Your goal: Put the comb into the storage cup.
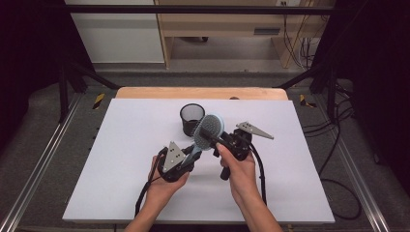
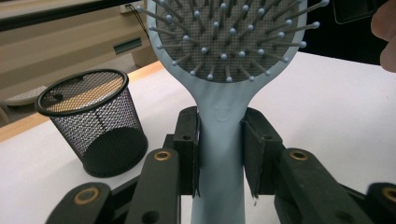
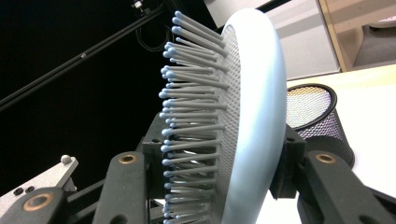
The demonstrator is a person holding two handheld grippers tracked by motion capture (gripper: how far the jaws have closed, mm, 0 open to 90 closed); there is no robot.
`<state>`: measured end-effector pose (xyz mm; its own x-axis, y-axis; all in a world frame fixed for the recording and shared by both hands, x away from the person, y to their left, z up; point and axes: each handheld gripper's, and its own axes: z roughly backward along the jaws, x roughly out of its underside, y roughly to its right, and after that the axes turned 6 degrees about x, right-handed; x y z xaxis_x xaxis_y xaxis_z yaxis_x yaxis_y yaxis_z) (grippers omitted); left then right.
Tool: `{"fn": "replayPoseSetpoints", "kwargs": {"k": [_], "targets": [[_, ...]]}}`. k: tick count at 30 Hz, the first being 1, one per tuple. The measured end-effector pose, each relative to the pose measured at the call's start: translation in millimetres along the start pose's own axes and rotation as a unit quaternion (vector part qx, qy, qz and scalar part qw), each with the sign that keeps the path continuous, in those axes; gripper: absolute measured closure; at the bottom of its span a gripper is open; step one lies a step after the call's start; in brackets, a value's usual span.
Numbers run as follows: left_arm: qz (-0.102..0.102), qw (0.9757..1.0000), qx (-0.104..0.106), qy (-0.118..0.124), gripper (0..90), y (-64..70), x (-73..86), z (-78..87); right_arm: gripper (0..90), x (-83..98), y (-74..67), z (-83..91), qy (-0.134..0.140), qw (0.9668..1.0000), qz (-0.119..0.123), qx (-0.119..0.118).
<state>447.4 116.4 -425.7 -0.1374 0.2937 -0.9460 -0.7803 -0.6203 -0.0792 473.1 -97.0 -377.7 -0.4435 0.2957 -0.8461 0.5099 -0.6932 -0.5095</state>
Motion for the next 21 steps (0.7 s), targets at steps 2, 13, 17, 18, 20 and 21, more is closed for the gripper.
{"fn": "replayPoseSetpoints", "kwargs": {"k": [2, 13, 17, 18, 20, 21], "targets": [[0.005, 1.0000, 0.002, 0.002, 68.1, -1.6, 1.4, -1.0, 52.2, 0.6, 0.5, -1.5, -0.001, 1.0000, 0.000, 0.003], [0.040, 0.9986, 0.013, 0.032, 26.7, -6.1, 8.0, 21.7, 51.8, -8.1, 9.0, -1.2, 0.021, 0.9995, 0.010, 0.022], [0.051, 0.9983, -0.012, 0.027, 14.0, -14.7, 12.1, 42.8, 51.6, -11.8, 10.6, -6.8, 0.027, 0.9991, 0.018, 0.027], [0.054, 0.9982, -0.017, 0.021, 11.1, -17.5, 13.3, 49.5, 51.6, -12.9, 10.6, -7.8, 0.027, 0.9991, 0.017, 0.028], [0.052, 0.9979, -0.033, 0.022, 6.5, -24.1, 15.6, 65.6, 51.6, -14.9, 10.8, -9.7, 0.029, 0.9990, 0.017, 0.030], [0.049, 0.9975, -0.043, 0.027, 6.3, -28.2, 16.8, 74.1, 51.5, -16.0, 10.6, -10.4, 0.030, 0.9989, 0.017, 0.032]]}}
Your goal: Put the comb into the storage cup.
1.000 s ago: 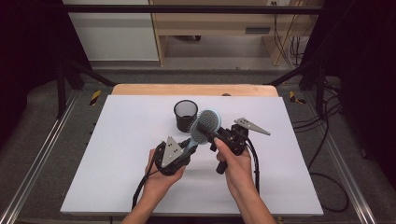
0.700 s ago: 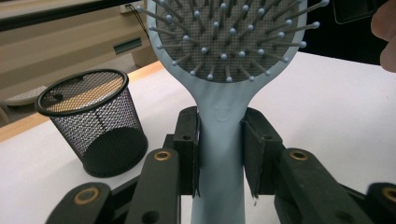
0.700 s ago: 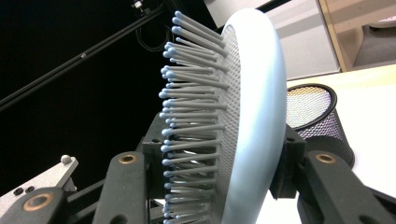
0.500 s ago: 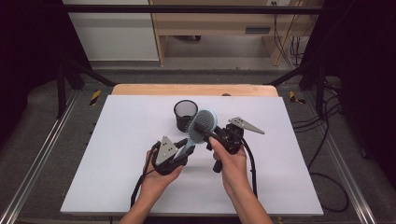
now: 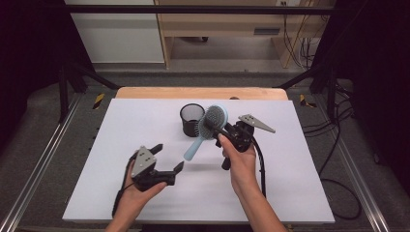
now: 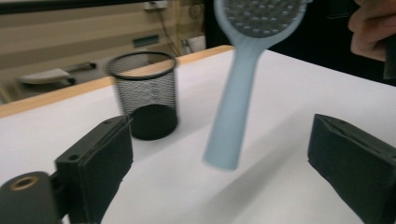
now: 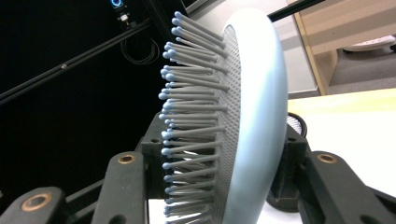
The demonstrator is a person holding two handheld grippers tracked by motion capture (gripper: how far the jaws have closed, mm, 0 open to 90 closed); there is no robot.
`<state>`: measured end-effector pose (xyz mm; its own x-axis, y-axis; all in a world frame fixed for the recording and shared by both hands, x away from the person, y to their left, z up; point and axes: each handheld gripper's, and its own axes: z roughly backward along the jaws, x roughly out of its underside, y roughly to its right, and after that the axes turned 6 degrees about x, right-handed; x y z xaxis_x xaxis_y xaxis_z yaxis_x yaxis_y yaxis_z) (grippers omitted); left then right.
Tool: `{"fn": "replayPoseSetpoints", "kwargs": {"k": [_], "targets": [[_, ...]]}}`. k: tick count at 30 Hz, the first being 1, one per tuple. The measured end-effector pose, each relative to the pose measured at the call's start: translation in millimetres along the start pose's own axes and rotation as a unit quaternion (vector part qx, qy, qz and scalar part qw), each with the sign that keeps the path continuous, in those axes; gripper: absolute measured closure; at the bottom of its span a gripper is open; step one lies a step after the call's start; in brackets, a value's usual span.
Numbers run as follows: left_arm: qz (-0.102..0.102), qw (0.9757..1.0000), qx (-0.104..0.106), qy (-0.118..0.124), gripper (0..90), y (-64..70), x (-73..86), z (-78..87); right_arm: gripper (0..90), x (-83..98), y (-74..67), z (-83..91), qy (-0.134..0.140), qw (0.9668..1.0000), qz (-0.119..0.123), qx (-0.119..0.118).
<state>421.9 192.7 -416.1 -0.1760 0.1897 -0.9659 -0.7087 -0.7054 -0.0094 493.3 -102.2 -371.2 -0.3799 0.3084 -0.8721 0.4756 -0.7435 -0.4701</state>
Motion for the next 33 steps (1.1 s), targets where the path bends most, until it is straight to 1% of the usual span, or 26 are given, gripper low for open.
{"fn": "replayPoseSetpoints", "kwargs": {"k": [2, 4, 5, 6, 7, 9, 10, 11, 12, 13, 15, 16, 17, 18, 19, 22, 23, 24, 25, 27, 28, 30, 33], "targets": [[0.001, 0.9998, -0.016, 0.012, 5.6, -11.3, 1.3, 13.0, 51.5, -1.7, 0.0, -1.9, 0.002, 1.0000, 0.000, 0.006], [0.013, 0.9993, -0.028, 0.020, 5.4, -23.1, 5.1, 22.0, 51.5, -3.5, 0.2, -4.0, 0.003, 0.9999, -0.003, 0.014], [0.020, 0.9987, -0.038, 0.027, 5.1, -28.5, 8.1, 25.8, 51.5, -4.3, 0.7, -4.8, 0.005, 0.9998, -0.007, 0.018], [0.023, 0.9980, -0.050, 0.033, 5.1, -33.4, 11.3, 29.2, 51.5, -5.2, 1.1, -5.7, 0.004, 0.9997, -0.015, 0.018], [0.021, 0.9973, -0.061, 0.036, 5.1, -37.9, 14.0, 31.9, 51.5, -5.8, 1.5, -6.7, 0.005, 0.9996, -0.019, 0.020], [0.013, 0.9969, -0.069, 0.034, 5.1, -47.1, 17.0, 36.6, 51.5, -6.9, 1.2, -8.3, 0.004, 0.9995, -0.011, 0.029], [0.011, 0.9964, -0.075, 0.037, 5.1, -51.8, 18.6, 39.8, 51.5, -7.5, 0.6, -8.9, 0.003, 0.9994, -0.008, 0.032], [0.016, 0.9954, -0.085, 0.043, 5.0, -57.4, 21.4, 44.0, 51.5, -7.7, 0.0, -9.2, 0.003, 0.9994, -0.005, 0.034], [0.022, 0.9947, -0.090, 0.044, 5.0, -60.6, 23.5, 46.6, 51.4, -7.4, -0.3, -9.7, 0.003, 0.9994, -0.005, 0.035], [0.033, 0.9936, -0.097, 0.047, 5.0, -64.6, 27.5, 50.5, 51.4, -7.0, -0.1, -10.3, 0.004, 0.9993, -0.005, 0.036], [0.034, 0.9930, -0.104, 0.046, 5.0, -67.9, 33.2, 54.7, 51.4, -6.7, -0.9, -11.8, 0.005, 0.9994, -0.007, 0.035], [0.036, 0.9929, -0.104, 0.045, 5.0, -69.6, 35.7, 56.8, 51.4, -6.6, -1.2, -12.7, 0.006, 0.9994, -0.006, 0.035], [0.042, 0.9927, -0.102, 0.048, 5.0, -71.2, 37.4, 58.4, 51.3, -6.7, -1.5, -13.6, 0.006, 0.9994, -0.008, 0.033], [0.050, 0.9920, -0.104, 0.052, 5.0, -72.8, 38.6, 59.8, 51.3, -6.9, -1.7, -14.4, 0.006, 0.9994, -0.010, 0.033], [0.059, 0.9908, -0.107, 0.057, 5.0, -74.2, 39.8, 61.1, 51.3, -7.3, -1.7, -15.4, 0.005, 0.9994, -0.010, 0.033], [0.075, 0.9894, -0.107, 0.064, 5.0, -76.0, 43.2, 62.4, 51.3, -10.0, -1.8, -16.7, 0.003, 0.9994, -0.010, 0.034], [0.080, 0.9893, -0.105, 0.063, 4.8, -76.9, 44.4, 61.9, 51.3, -11.0, -1.4, -16.9, 0.002, 0.9994, -0.009, 0.035], [0.081, 0.9894, -0.104, 0.062, 4.7, -77.3, 44.8, 61.6, 51.3, -12.1, -0.8, -17.0, 0.001, 0.9993, -0.006, 0.036], [0.082, 0.9891, -0.105, 0.062, 4.7, -77.5, 45.2, 60.8, 51.3, -12.9, -0.6, -17.0, 0.000, 0.9993, -0.009, 0.037], [0.078, 0.9900, -0.102, 0.059, 4.7, -77.9, 44.9, 59.6, 51.3, -16.1, 0.6, -16.4, 0.002, 0.9992, -0.013, 0.038], [0.077, 0.9902, -0.101, 0.059, 4.5, -77.8, 45.4, 59.5, 51.3, -17.8, 1.0, -15.6, 0.007, 0.9992, -0.010, 0.038], [0.079, 0.9902, -0.099, 0.059, 3.2, -78.3, 45.9, 58.9, 51.3, -21.1, 1.3, -14.8, 0.009, 0.9991, -0.016, 0.039], [0.073, 0.9906, -0.101, 0.055, 2.5, -79.3, 45.7, 59.9, 51.3, -25.5, -0.2, -12.8, 0.017, 0.9989, -0.008, 0.042]]}}
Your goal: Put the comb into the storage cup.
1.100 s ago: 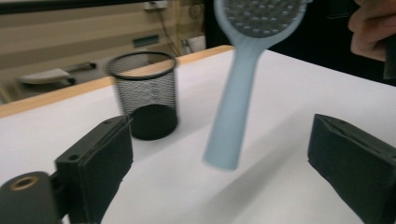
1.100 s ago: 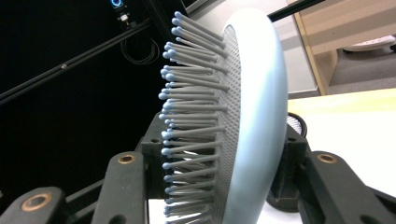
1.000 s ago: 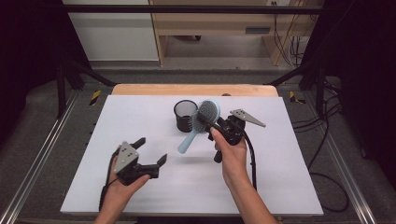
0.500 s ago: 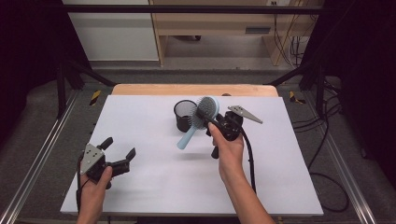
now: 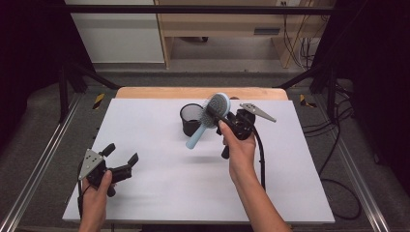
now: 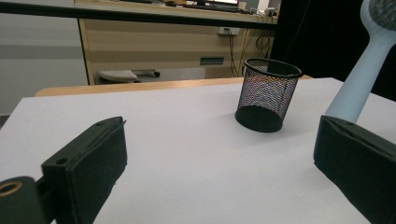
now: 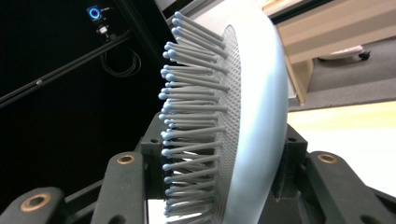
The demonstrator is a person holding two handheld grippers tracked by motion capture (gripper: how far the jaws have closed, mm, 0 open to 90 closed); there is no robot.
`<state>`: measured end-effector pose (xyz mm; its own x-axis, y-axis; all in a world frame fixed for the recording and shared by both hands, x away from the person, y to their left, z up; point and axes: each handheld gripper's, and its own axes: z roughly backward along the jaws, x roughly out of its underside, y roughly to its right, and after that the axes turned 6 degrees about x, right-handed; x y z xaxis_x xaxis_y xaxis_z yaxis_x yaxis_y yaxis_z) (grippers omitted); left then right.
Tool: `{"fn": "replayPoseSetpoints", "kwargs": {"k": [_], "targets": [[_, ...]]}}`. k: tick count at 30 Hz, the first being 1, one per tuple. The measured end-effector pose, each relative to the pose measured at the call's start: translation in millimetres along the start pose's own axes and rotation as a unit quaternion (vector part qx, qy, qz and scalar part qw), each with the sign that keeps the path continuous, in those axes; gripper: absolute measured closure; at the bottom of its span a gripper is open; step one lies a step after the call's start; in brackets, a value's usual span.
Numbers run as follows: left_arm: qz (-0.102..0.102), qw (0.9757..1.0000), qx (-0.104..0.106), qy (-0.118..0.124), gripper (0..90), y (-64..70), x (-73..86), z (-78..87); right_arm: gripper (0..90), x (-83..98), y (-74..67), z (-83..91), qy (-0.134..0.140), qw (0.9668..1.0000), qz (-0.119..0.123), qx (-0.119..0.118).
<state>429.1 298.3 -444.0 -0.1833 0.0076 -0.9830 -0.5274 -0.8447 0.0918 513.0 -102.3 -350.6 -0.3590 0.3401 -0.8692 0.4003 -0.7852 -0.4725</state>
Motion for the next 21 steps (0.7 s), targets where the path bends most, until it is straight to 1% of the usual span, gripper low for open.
{"fn": "replayPoseSetpoints", "kwargs": {"k": [1, 3, 4, 5, 6, 9, 11, 14, 16, 17, 19, 21], "targets": [[-0.004, 1.0000, -0.003, -0.002, 2.1, -0.3, 0.0, 0.5, 51.3, -0.9, -0.2, 1.0, 0.003, 1.0000, 0.003, 0.005], [-0.022, 0.9996, -0.012, -0.012, 1.4, -0.2, 0.0, 1.0, 51.3, -3.5, -1.5, 3.4, 0.007, 0.9999, 0.010, 0.010], [-0.023, 0.9995, -0.016, -0.012, 1.5, 0.0, -0.3, 1.5, 51.3, -4.9, -2.0, 4.7, 0.009, 0.9998, 0.009, 0.013], [-0.017, 0.9997, -0.013, -0.008, 1.5, 0.1, -0.7, 1.8, 51.3, -6.4, -2.0, 5.8, 0.010, 0.9998, 0.007, 0.017], [-0.016, 0.9998, -0.010, -0.006, 1.4, 0.3, -1.0, 2.1, 51.3, -8.2, -2.0, 6.8, 0.011, 0.9997, 0.005, 0.019], [-0.022, 0.9997, -0.005, -0.006, 1.6, 1.9, -0.5, 0.7, 51.3, -15.0, -1.6, 8.9, 0.012, 0.9996, 0.013, 0.023], [-0.021, 0.9997, -0.006, -0.004, 1.6, 3.6, -0.6, 1.3, 51.3, -21.2, -0.8, 10.2, 0.014, 0.9995, 0.015, 0.026], [-0.006, 1.0000, 0.006, 0.002, 1.8, 3.6, -0.4, 1.2, 51.3, -31.2, 0.4, 12.6, 0.022, 0.9994, 0.010, 0.025], [0.008, 0.9997, 0.019, 0.014, 2.3, 1.9, 0.9, 2.2, 51.3, -37.4, 1.0, 13.0, 0.026, 0.9993, 0.007, 0.026], [0.014, 0.9995, 0.021, 0.018, 2.1, 1.2, 1.2, 2.9, 51.2, -40.0, 1.9, 12.6, 0.029, 0.9993, 0.005, 0.025], [0.011, 0.9997, 0.015, 0.018, 2.2, 0.6, 1.1, 3.4, 51.2, -44.1, 4.5, 10.0, 0.031, 0.9992, -0.003, 0.026], [0.013, 0.9997, 0.013, 0.018, 2.2, -0.1, 1.3, 3.6, 51.2, -46.0, 6.5, 6.9, 0.031, 0.9992, -0.009, 0.026]]}}
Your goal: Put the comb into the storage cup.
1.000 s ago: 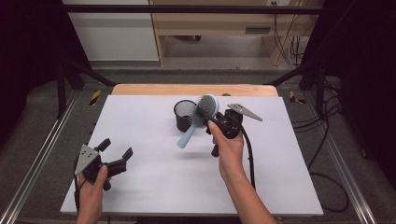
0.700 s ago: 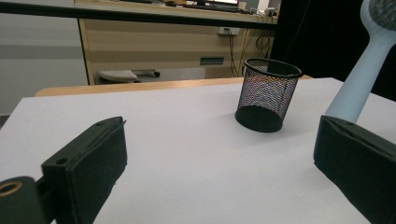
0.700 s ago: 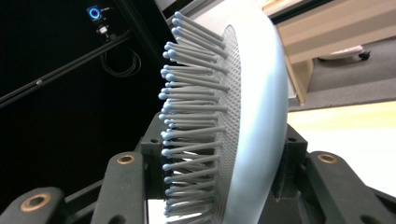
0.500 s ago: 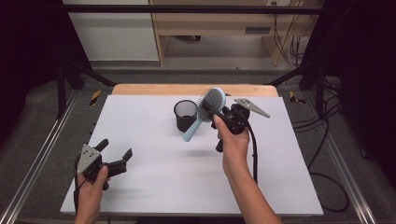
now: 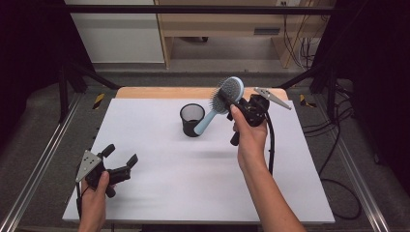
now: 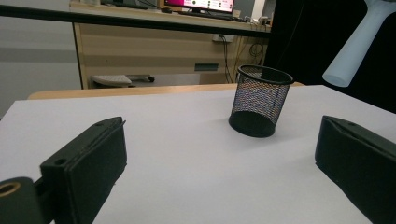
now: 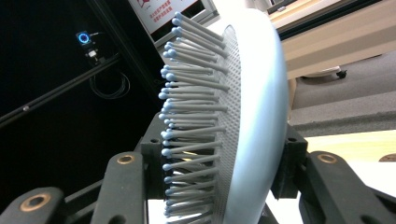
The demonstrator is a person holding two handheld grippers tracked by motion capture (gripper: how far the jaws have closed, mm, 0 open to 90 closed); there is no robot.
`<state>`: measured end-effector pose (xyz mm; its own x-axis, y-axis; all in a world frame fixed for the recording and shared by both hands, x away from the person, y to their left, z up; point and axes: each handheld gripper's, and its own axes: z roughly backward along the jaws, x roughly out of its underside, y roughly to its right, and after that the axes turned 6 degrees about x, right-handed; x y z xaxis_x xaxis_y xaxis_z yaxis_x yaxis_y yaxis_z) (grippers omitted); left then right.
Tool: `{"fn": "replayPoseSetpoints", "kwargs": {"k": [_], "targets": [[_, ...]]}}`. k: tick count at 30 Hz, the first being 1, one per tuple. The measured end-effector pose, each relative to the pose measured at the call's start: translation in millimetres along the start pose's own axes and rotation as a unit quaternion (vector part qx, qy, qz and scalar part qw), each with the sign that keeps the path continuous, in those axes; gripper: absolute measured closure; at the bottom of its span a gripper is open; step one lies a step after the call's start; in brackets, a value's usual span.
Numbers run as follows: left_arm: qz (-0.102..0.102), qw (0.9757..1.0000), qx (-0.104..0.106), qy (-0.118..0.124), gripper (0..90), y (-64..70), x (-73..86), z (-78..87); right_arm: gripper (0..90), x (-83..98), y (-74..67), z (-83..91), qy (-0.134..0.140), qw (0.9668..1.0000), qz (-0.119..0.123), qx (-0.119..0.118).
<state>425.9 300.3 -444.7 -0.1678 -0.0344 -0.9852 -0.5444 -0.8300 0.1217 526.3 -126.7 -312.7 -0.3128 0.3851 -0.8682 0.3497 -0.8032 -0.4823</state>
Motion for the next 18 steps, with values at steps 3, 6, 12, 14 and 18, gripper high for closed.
{"fn": "replayPoseSetpoints", "kwargs": {"k": [3, 6, 12, 14, 18], "targets": [[-0.002, 1.0000, 0.000, 0.002, 2.2, -0.9, 0.0, -0.1, 51.2, -2.2, 0.6, -5.4, 0.004, 1.0000, -0.007, -0.001], [-0.003, 1.0000, 0.000, 0.002, 2.4, -2.1, 0.3, -0.5, 51.2, -3.4, -0.7, -9.9, 0.008, 0.9999, -0.010, -0.002], [-0.006, 1.0000, 0.000, 0.003, 2.7, -1.7, 0.3, -0.2, 51.1, -4.2, -2.3, -19.9, 0.015, 0.9998, -0.015, 0.000], [-0.007, 1.0000, -0.001, 0.001, 2.9, -1.4, 0.6, -0.6, 51.1, -4.4, -1.7, -22.9, 0.016, 0.9997, -0.017, 0.001], [-0.007, 1.0000, -0.001, 0.000, 3.0, -1.8, 1.0, -1.0, 51.1, -4.5, 0.8, -28.9, 0.023, 0.9996, -0.019, 0.005]]}}
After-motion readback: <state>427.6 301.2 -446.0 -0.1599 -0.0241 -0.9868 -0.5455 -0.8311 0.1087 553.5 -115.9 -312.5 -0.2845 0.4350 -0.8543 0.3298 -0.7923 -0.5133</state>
